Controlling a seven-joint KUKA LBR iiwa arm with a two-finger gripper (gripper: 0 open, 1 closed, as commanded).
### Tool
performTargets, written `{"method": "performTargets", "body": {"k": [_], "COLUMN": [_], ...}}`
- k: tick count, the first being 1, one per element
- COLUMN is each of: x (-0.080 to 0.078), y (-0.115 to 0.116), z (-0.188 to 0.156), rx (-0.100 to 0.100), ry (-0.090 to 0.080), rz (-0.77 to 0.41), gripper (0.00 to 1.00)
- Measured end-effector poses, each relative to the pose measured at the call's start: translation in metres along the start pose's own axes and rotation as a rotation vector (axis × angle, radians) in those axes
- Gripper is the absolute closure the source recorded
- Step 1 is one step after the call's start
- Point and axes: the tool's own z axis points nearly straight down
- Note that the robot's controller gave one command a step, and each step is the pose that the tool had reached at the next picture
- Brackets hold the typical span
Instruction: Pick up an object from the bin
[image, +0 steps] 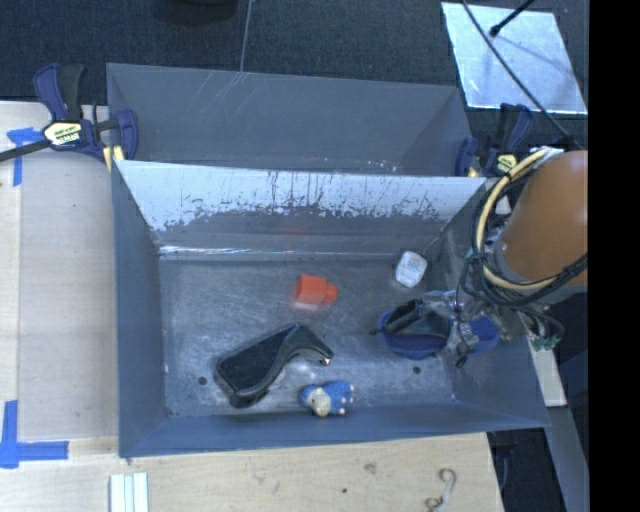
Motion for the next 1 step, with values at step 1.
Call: {"method": "performTargets", "body": {"k": [1], "x": [-0.0164], "y": [-0.0312], "z": [-0.0534], "rx": [-0.002], "ry": [0.002], "rz": [-0.494], "gripper": [1.00]}}
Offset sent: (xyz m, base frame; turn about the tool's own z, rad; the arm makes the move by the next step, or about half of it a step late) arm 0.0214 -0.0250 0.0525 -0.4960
